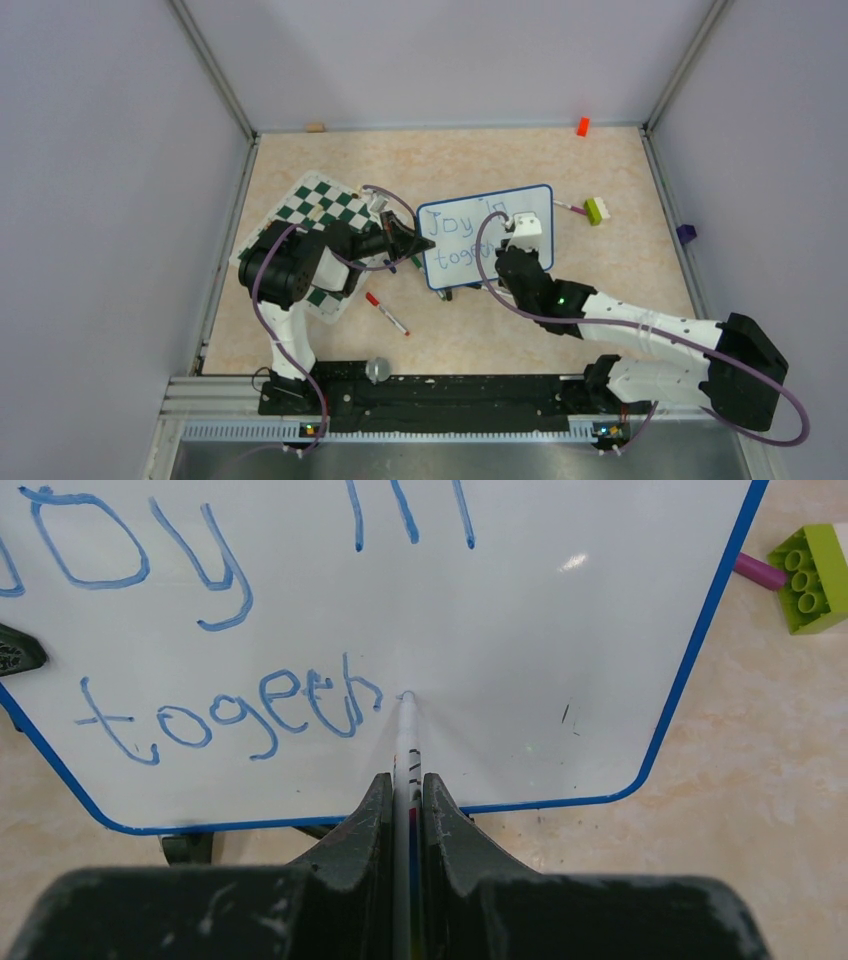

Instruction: Write a sentence on the whiteboard

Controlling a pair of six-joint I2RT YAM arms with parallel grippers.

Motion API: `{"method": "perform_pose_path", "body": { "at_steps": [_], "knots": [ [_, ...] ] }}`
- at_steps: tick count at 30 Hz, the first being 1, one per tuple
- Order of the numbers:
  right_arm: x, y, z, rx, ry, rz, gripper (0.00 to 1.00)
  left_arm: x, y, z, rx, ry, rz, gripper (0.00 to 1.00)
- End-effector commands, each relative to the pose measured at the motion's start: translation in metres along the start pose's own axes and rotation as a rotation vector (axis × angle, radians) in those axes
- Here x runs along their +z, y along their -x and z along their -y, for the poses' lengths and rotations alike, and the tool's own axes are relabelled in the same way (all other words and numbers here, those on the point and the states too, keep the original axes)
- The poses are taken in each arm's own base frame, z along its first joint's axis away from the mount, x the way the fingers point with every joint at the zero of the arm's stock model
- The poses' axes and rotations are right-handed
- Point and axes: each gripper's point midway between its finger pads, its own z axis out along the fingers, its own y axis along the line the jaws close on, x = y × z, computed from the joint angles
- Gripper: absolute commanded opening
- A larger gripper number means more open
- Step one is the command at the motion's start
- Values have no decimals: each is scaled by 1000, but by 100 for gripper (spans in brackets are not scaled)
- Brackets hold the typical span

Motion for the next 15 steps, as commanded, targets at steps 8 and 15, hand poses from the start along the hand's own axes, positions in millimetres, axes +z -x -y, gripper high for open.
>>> {"method": "perform_pose_path", "body": {
  "at_steps": [8, 15],
  "knots": [
    [3, 29, 8, 36, -49, 64, 0, -1, -3, 2, 156, -44, -8, 0],
    [3, 34, 2, 33, -17, 72, 0, -1, -3, 2, 158, -44, -7, 0]
  ]
}}
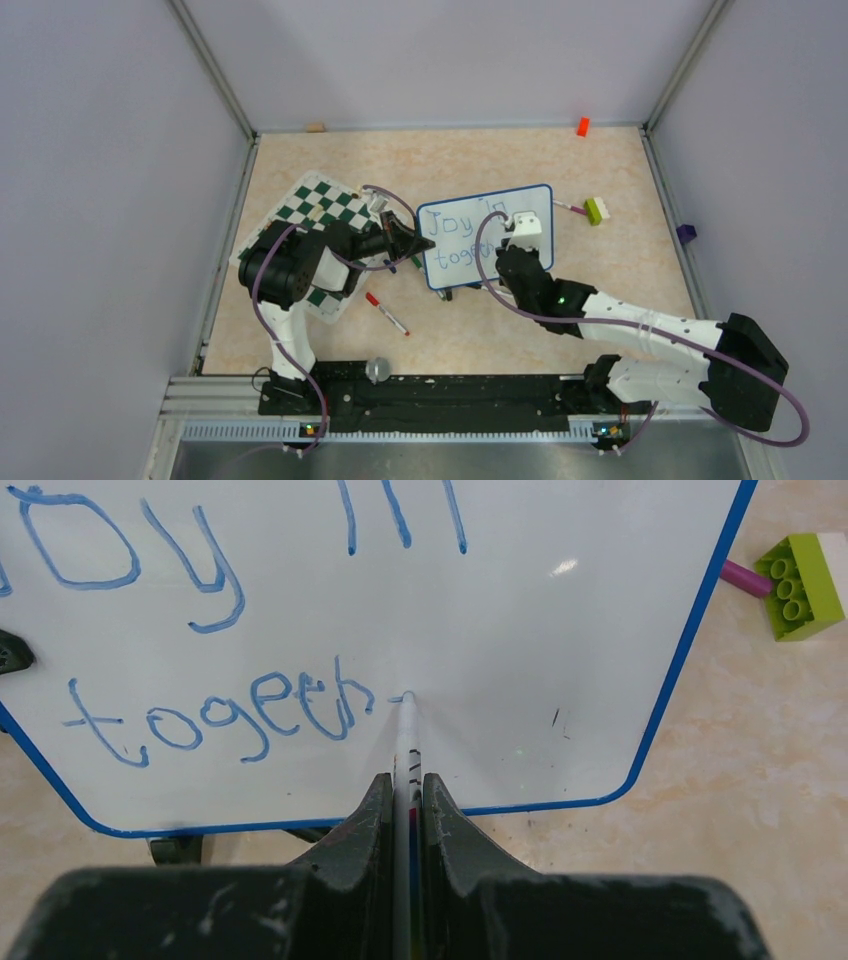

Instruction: Write a sentence on the whiteboard

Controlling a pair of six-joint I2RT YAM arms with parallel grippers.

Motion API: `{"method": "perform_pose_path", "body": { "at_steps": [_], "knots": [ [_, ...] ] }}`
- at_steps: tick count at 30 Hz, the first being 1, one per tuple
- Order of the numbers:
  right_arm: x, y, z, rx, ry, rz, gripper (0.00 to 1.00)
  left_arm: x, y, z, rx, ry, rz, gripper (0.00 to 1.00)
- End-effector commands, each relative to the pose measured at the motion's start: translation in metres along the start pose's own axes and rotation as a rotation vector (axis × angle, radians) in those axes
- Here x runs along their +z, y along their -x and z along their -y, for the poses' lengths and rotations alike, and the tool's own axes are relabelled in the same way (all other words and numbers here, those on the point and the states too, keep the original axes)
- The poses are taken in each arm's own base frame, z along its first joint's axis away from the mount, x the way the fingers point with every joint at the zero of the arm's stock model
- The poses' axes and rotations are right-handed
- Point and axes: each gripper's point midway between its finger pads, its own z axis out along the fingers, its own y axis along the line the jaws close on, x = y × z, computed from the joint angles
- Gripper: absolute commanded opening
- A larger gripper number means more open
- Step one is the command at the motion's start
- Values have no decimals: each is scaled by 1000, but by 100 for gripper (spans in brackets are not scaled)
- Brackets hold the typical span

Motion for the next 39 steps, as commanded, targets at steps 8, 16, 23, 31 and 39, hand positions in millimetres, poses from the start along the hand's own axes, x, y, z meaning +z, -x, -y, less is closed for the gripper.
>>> {"method": "perform_pose_path", "body": {
  "at_steps": [8, 16, 23, 31, 39],
  "knots": [
    [1, 35, -5, 48, 24, 79, 0, -1, -3, 2, 157, -45, -7, 0],
    [0, 44, -4, 34, 16, 95, 0, -1, -3, 2, 159, -45, -7, 0],
    [1, 41, -14, 44, 64, 92, 0, -1, -3, 2, 158, -45, -8, 0],
    [0, 29, -15, 56, 77, 60, 0, -1, -3, 2, 160, -45, -7, 0],
    [-4, 0, -4, 52, 58, -17, 0, -2, -2, 2, 161, -43, -5, 0]
  ]
}}
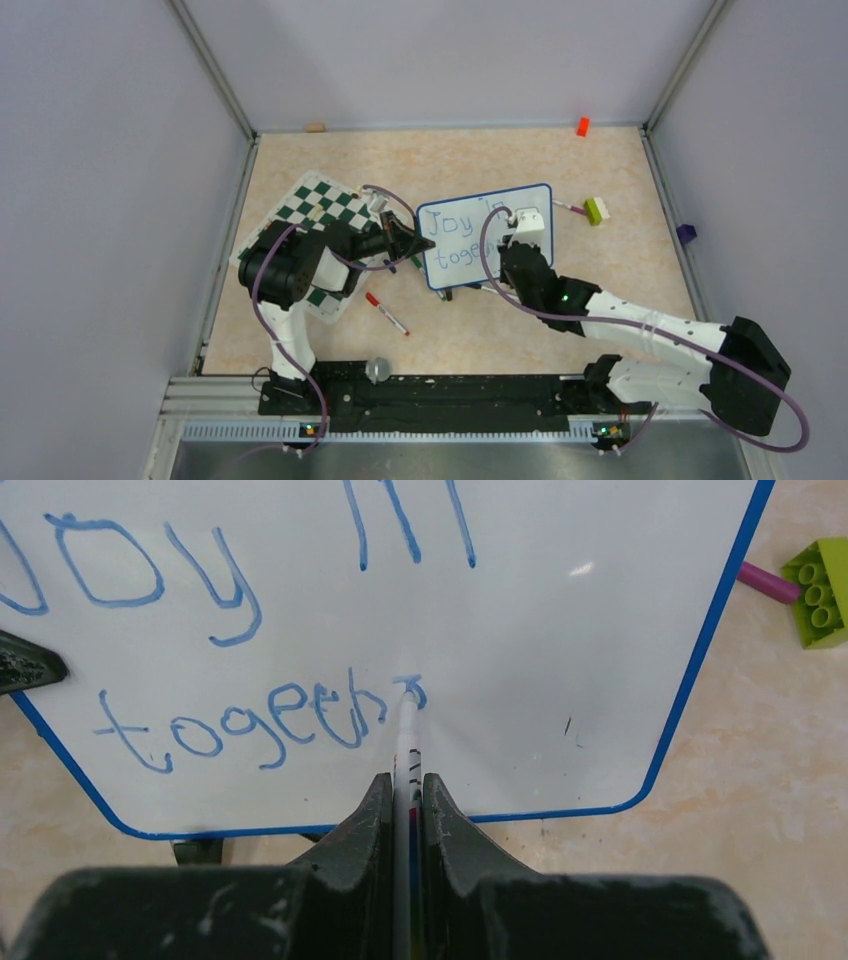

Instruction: Write a sentence on the whiteboard

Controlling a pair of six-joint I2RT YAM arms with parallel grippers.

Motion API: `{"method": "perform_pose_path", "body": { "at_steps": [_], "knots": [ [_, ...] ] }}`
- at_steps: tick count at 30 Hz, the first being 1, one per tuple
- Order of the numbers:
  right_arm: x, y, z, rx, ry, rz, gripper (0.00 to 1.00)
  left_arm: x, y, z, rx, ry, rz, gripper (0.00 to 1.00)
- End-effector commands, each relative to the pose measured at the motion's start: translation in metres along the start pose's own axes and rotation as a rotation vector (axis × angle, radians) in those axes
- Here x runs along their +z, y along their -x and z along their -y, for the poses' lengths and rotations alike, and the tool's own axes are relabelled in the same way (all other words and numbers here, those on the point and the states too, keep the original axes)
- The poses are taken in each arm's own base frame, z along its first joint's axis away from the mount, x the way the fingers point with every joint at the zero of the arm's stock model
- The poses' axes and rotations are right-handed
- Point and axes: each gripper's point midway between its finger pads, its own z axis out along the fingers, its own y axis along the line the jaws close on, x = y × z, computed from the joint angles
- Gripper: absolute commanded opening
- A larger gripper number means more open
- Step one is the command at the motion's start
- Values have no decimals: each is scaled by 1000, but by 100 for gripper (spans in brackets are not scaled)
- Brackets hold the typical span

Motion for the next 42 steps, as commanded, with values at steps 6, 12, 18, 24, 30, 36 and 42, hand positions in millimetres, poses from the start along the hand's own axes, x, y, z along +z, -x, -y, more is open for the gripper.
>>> {"method": "perform_pose_path", "body": {
  "at_steps": [6, 12, 18, 24, 30, 36, 42],
  "knots": [
    [-7, -7, 1, 38, 18, -14, 0, -2, -2, 3, 164, -46, -6, 0],
    [-6, 3, -2, 34, 21, 9, 0, -2, -2, 2, 164, -47, -7, 0],
    [-6, 18, -8, 33, 32, 34, 0, -2, -2, 3, 166, -49, -7, 0],
    [-3, 26, -12, 25, 32, 47, 0, -2, -3, 2, 162, -48, -9, 0],
    [0, 30, -13, 16, 27, 52, 0, -2, -3, 2, 162, -47, -9, 0],
    [0, 19, -14, 22, 37, 29, 0, -2, -3, 2, 164, -48, -9, 0],
    [-2, -1, -11, 37, 47, -13, 0, -2, -3, 2, 166, -47, -7, 0]
  ]
}}
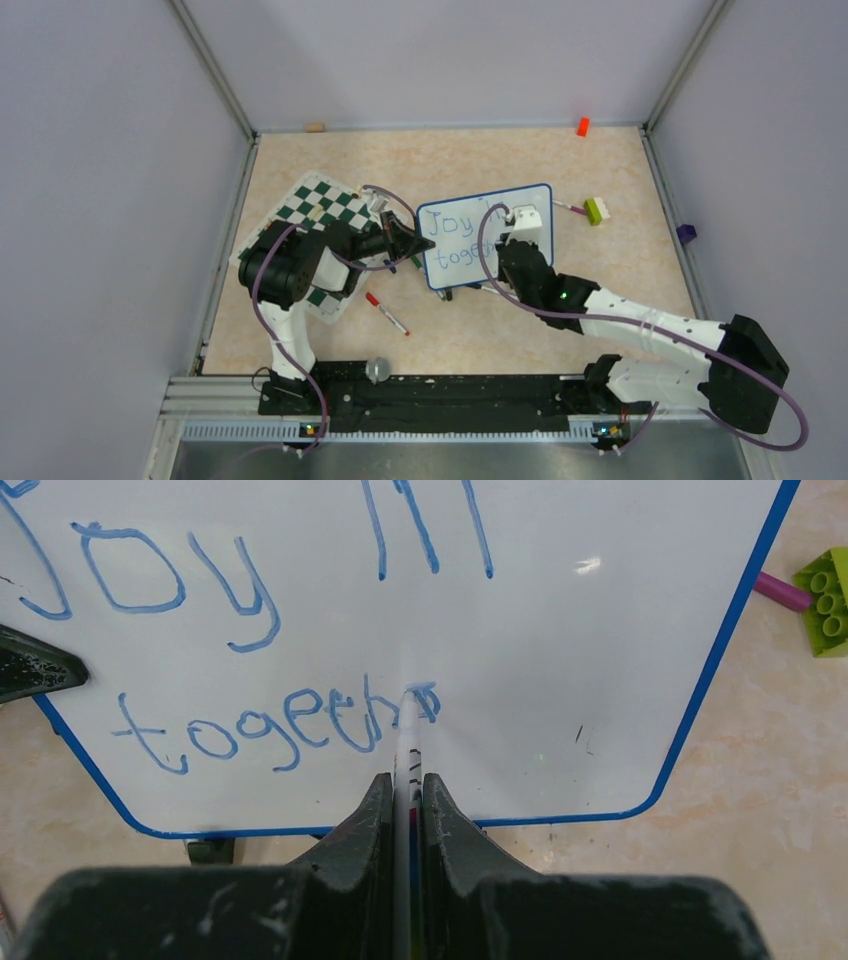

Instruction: Write a sentence on the whiteboard

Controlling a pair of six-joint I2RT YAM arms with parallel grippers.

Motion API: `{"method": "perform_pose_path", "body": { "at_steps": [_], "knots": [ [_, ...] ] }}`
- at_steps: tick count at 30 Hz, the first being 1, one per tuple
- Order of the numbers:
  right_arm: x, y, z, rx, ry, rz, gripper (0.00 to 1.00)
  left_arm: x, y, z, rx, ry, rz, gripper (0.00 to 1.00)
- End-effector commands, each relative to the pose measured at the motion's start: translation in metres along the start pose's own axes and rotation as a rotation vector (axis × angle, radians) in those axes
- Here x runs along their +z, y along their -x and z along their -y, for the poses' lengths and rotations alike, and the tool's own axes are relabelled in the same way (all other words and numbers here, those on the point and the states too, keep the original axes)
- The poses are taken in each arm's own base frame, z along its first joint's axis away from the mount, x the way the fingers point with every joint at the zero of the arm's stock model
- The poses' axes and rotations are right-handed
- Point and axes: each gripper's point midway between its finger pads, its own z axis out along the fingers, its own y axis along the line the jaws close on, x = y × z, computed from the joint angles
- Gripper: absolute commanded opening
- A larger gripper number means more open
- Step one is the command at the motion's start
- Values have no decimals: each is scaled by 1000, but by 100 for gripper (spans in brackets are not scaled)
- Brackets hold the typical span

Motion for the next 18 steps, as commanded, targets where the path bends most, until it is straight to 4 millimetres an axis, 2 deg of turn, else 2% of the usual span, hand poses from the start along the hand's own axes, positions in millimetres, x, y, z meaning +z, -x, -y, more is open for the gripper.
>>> {"method": "perform_pose_path", "body": {
  "at_steps": [1, 10, 18],
  "knots": [
    [-2, -6, -6, 43, 35, -9, 0, -2, -2, 2, 164, -45, -6, 0],
    [-5, -17, 5, 39, 0, -37, 0, -2, -1, 3, 166, -46, -5, 0],
    [-8, -10, 20, 29, -79, -14, 0, -2, -2, 3, 164, -45, -6, 0]
  ]
}}
